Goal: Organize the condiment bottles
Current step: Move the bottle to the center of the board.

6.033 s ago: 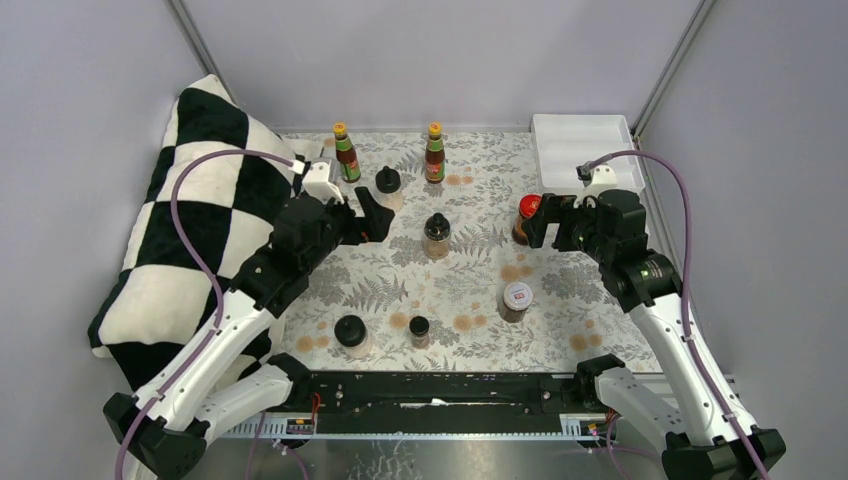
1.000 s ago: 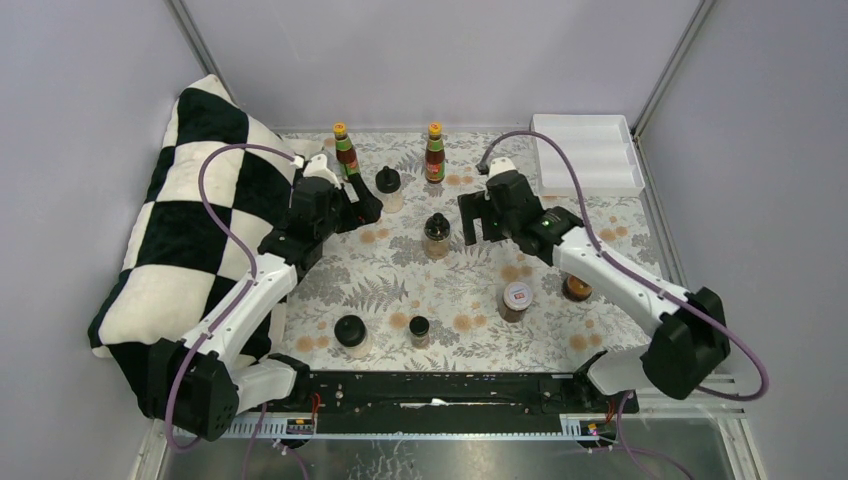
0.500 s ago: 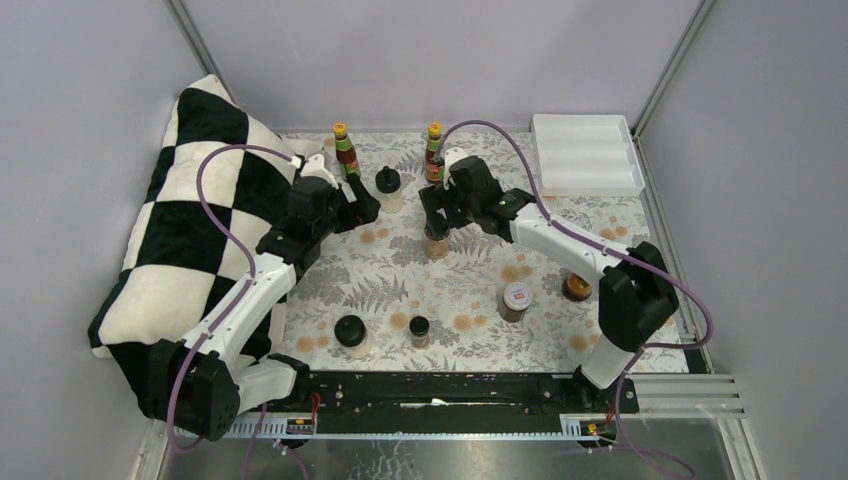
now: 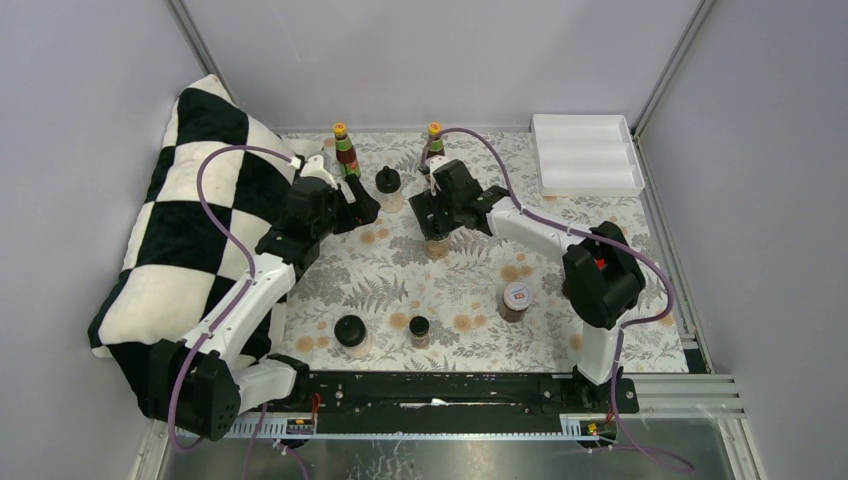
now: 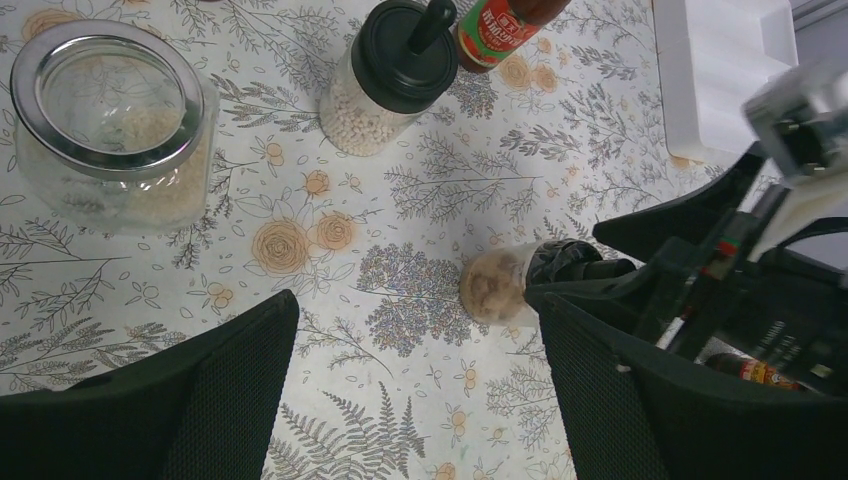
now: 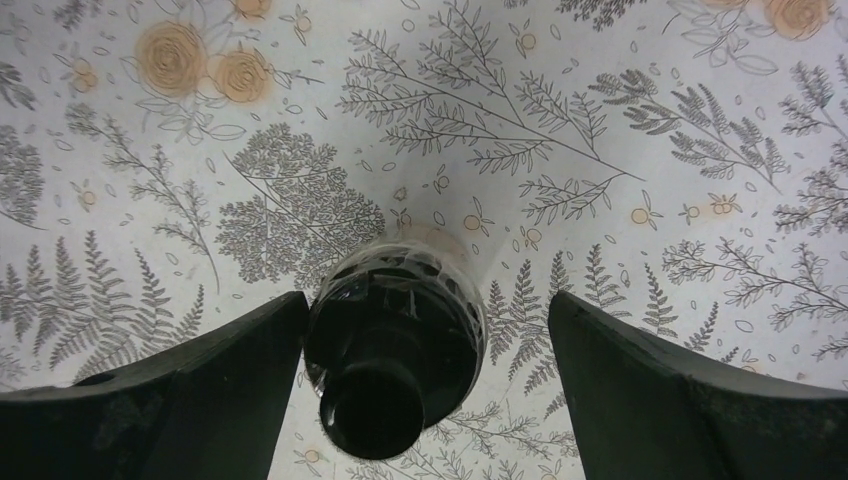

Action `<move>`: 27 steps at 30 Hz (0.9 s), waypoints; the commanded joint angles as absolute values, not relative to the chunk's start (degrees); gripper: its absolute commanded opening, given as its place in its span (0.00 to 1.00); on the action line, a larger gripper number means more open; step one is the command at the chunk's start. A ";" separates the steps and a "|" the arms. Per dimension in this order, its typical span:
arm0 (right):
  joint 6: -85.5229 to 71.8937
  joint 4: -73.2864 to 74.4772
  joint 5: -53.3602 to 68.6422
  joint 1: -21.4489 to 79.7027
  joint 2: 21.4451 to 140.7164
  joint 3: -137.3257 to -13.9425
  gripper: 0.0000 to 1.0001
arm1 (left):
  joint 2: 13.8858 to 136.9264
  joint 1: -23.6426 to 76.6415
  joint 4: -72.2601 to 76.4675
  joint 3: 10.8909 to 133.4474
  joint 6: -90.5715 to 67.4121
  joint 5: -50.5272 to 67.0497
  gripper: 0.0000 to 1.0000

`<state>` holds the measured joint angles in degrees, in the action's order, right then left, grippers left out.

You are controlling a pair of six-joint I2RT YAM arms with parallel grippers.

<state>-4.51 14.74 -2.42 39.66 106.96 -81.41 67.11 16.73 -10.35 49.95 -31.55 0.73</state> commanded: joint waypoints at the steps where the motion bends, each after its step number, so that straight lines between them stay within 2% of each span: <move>1: -4.33 14.63 -2.71 40.21 108.87 -83.52 0.94 | 66.80 16.27 -9.80 49.31 -31.55 1.30 0.94; 4: -4.69 13.65 -2.79 40.17 108.97 -82.55 0.89 | 66.66 16.26 -9.87 49.30 -31.55 1.23 0.94; 6: -4.86 13.04 -3.12 40.17 108.82 -82.22 0.80 | 66.62 16.18 -9.77 49.22 -31.55 1.27 0.94; 8: -4.76 12.71 -3.32 40.17 108.89 -82.33 0.78 | 66.62 16.20 -9.71 49.14 -31.64 1.32 0.94; 11: -4.72 12.61 -4.11 40.24 109.01 -82.61 0.68 | 66.62 16.15 -9.67 49.04 -31.52 1.44 0.94; 18: -5.83 15.00 -11.58 40.25 106.92 -81.65 0.60 | 66.62 16.15 -9.67 49.12 -31.55 1.58 0.94; 27: -7.40 19.50 -19.57 38.76 103.70 -80.55 0.59 | 66.45 16.07 -9.96 49.38 -31.63 1.99 0.94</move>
<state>-6.24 16.34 -13.93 39.72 108.03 -81.30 67.11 16.45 -10.33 49.87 -31.55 1.15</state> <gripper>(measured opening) 0.668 0.938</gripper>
